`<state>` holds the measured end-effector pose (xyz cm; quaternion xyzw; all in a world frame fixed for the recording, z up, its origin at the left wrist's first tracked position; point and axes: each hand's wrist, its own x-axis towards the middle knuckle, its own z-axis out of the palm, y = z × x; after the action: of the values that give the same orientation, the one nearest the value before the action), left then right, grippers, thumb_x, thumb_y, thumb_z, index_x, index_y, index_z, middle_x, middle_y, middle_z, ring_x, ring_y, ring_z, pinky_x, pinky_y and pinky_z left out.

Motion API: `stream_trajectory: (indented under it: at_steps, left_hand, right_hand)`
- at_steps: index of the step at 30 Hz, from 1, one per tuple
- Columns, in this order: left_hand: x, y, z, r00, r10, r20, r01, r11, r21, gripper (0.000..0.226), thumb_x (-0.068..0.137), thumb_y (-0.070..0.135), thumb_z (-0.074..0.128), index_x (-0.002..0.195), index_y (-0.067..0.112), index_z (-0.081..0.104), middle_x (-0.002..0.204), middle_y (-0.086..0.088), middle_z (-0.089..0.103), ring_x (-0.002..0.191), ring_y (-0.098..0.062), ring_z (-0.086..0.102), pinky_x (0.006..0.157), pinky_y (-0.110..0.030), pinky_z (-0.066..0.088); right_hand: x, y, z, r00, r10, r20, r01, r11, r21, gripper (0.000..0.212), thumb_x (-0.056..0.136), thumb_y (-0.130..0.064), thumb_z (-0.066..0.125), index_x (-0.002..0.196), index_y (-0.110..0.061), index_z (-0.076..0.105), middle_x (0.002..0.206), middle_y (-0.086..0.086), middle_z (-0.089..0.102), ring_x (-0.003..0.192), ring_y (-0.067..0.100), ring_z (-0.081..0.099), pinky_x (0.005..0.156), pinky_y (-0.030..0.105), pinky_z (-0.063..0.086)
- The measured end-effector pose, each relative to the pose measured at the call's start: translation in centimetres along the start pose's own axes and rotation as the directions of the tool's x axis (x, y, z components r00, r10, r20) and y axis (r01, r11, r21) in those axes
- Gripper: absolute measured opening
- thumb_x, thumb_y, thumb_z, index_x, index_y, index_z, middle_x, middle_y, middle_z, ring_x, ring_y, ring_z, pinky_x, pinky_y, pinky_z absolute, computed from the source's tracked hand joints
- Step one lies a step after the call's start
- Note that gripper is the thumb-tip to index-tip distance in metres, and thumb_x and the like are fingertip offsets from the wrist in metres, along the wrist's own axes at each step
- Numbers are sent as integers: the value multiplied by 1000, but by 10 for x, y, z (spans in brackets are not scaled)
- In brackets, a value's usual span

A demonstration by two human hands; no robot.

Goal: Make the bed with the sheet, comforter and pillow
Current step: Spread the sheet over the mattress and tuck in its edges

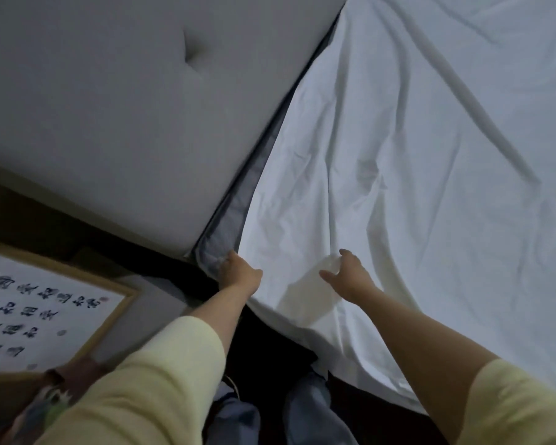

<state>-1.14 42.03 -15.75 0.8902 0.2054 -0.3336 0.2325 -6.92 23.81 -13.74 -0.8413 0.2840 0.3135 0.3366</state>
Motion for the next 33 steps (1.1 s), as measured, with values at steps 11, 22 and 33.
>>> stream_trajectory:
  at_steps: [11,22,33]
  left_hand:
    - [54,-60,-21,985,151,-89,-147,988,49,31,99,13,44,119,-8,55,128,-26,56,122,-37,51,96,-38,40]
    - [77,-131,-91,996,15,-83,-9,998,69,35,99,22,44,121,-1,58,130,-20,54,120,-37,53,95,-42,44]
    - [74,-131,-38,993,103,64,-75,936,-344,48,94,35,53,62,-1,55,91,-34,65,93,-43,63,70,-39,43]
  right_hand:
    - [28,-49,98,998,-53,-39,41,963,-268,24,95,-12,37,105,0,55,117,21,58,112,36,55,84,35,43]
    - [16,-136,106,980,-187,66,198,888,-416,32,98,-28,42,124,-13,50,124,12,59,115,31,55,90,35,44]
    - [90,-181,118,888,-418,190,429,610,-666,42,96,-23,43,138,-19,39,123,14,56,117,32,52,87,37,45]
